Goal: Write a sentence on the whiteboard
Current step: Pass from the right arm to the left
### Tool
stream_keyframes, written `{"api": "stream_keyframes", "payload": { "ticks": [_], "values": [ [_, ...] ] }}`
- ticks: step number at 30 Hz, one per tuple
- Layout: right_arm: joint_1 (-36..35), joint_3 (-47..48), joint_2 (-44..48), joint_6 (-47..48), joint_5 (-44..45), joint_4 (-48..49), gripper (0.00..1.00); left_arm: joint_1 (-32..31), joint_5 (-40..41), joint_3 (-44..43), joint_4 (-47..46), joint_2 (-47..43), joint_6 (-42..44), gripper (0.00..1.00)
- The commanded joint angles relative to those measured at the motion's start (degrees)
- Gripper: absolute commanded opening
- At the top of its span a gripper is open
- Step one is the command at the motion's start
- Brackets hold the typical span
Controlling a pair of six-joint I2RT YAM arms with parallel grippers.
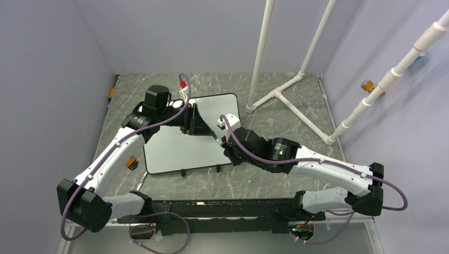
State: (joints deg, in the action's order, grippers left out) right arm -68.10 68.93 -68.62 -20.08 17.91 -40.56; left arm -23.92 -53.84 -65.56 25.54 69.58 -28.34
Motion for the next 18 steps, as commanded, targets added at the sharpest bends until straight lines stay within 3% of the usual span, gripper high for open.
{"api": "stream_keyframes", "payload": {
  "ticks": [1, 11, 18],
  "values": [
    [-1.39, 2.44, 0.09, -0.13, 4.55, 1.93, 0.0, -0.25, -0.15, 3.34, -2.45, -0.92, -2.54, 0.63],
    [-3.91, 3.24, -1.36, 0.91, 6.02, 2.3, 0.0, -0.33, -0.41, 3.42, -2.24, -0.52, -1.95, 0.67],
    [-4.23, 2.13, -0.48, 2.27, 6.52, 4.73, 0.0, -0.42, -2.72, 1.72, 0.77, -0.13, 0.84, 0.58]
  ]
}}
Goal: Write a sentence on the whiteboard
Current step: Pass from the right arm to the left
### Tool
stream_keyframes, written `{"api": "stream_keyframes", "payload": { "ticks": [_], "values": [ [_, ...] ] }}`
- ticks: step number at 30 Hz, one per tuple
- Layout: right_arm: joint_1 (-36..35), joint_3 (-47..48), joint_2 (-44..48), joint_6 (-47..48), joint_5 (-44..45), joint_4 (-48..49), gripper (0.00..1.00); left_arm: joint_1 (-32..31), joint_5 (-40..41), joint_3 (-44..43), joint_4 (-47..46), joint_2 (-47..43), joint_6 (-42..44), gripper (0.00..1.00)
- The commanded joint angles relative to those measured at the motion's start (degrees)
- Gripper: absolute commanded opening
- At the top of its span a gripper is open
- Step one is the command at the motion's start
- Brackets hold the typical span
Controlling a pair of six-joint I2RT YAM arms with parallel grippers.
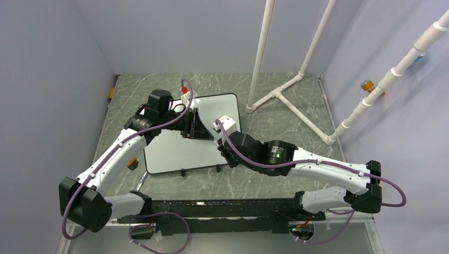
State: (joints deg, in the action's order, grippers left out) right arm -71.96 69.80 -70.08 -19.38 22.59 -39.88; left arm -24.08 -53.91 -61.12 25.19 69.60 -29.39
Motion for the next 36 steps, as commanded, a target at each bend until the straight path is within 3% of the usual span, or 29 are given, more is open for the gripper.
{"api": "stream_keyframes", "payload": {
  "ticks": [1, 12, 17, 20, 21, 27, 28, 31, 33, 36],
  "values": [
    [-0.37, 1.07, 1.14, 1.72, 1.8, 4.47, 0.0, -0.27, -2.81, -2.44, 1.13, -0.27, 1.96, 0.56],
    [-1.29, -0.76, 1.49, 3.51, 0.33, 7.44, 0.0, -0.27, -6.84, 1.16, -5.44, -0.68, -2.75, 0.5],
    [-1.81, -1.07, 1.39, 4.45, -0.04, 7.94, 0.0, -0.27, -7.4, 0.01, -3.79, 0.03, -2.09, 0.36],
    [-2.17, -1.2, 1.35, 4.78, 0.27, 7.98, 0.0, -0.27, -7.85, -0.2, -3.36, 0.31, -1.95, 0.15],
    [-2.21, -1.26, 1.33, 4.71, 0.72, 8.06, 0.0, -0.27, -7.99, -0.22, -3.27, 0.31, -2.01, 0.03],
    [-2.22, 0.59, 0.71, -0.29, 6.57, 6.3, 0.03, -0.19, -6.96, 0.79, -4.84, -2.16, -4.15, 0.0],
    [-2.23, 1.27, 0.58, -1.97, 8.14, 5.71, 0.15, -0.18, -6.3, 0.77, -5.79, -2.9, -5.2, 0.0],
    [-2.25, 1.16, 2.06, -6.99, 10.09, 7.7, 0.67, -0.1, -4.9, 0.6, -9.02, -5.12, -8.0, 0.0],
    [-2.15, -0.84, 4.07, -9.76, 9.99, 11.56, 0.84, 0.18, -4.38, 0.45, -11.6, -6.45, -10.46, 0.0],
    [-1.88, -4.27, 8.24, -13.11, 9.77, 19.66, 0.94, 2.29, -5.93, 1.9, -22.04, -9.38, -19.76, 0.0]
  ]
}}
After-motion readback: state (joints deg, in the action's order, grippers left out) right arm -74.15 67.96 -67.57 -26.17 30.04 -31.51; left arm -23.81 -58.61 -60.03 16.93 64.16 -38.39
